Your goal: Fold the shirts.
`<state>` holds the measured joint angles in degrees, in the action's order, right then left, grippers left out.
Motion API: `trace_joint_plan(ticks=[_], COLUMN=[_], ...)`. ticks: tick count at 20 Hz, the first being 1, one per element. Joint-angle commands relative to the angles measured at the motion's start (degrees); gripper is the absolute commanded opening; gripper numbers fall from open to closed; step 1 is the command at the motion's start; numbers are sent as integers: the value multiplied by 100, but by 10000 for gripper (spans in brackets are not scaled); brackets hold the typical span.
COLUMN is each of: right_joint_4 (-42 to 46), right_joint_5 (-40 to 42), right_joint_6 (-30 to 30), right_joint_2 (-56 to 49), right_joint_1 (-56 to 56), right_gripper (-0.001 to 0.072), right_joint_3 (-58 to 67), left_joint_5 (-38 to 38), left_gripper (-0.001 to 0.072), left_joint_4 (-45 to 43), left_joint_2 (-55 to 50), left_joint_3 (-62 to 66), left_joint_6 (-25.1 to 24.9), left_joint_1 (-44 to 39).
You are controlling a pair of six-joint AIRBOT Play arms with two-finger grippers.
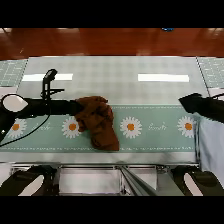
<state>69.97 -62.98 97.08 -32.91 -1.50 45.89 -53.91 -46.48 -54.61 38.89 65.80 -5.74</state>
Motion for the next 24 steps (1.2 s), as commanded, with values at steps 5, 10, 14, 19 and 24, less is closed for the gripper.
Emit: trace_joint_plan(ticks=[5, 10, 14, 19, 24], right_joint_4=[-195, -964, -2586, -2627, -2706], right_joint_5=[782, 262, 160, -118, 55], right_joint_6=[-476, -765, -1969, -2277, -2181], right_joint_2=[-1233, -1233, -1233, -1235, -1237], right_joint_1=[-678, -1434, -1434, -1434, -793], right_gripper=[416, 416, 416, 416, 416], right_joint_3=[400, -863, -2020, -2186, -2186], left_joint_5=[-1443, -1696, -1840, -1388, -1296], left_gripper=[507, 506, 506, 506, 507], left_joint_4=[-317, 490, 490, 195, 658], left_joint_2=[-227, -411, -1314, -1637, -1987], left_joint_3=[831, -483, -592, -590, -590], left_joint_6=[356, -87, -201, -518, -697], left_joint_1=[3071, 3246, 3001, 2999, 2916])
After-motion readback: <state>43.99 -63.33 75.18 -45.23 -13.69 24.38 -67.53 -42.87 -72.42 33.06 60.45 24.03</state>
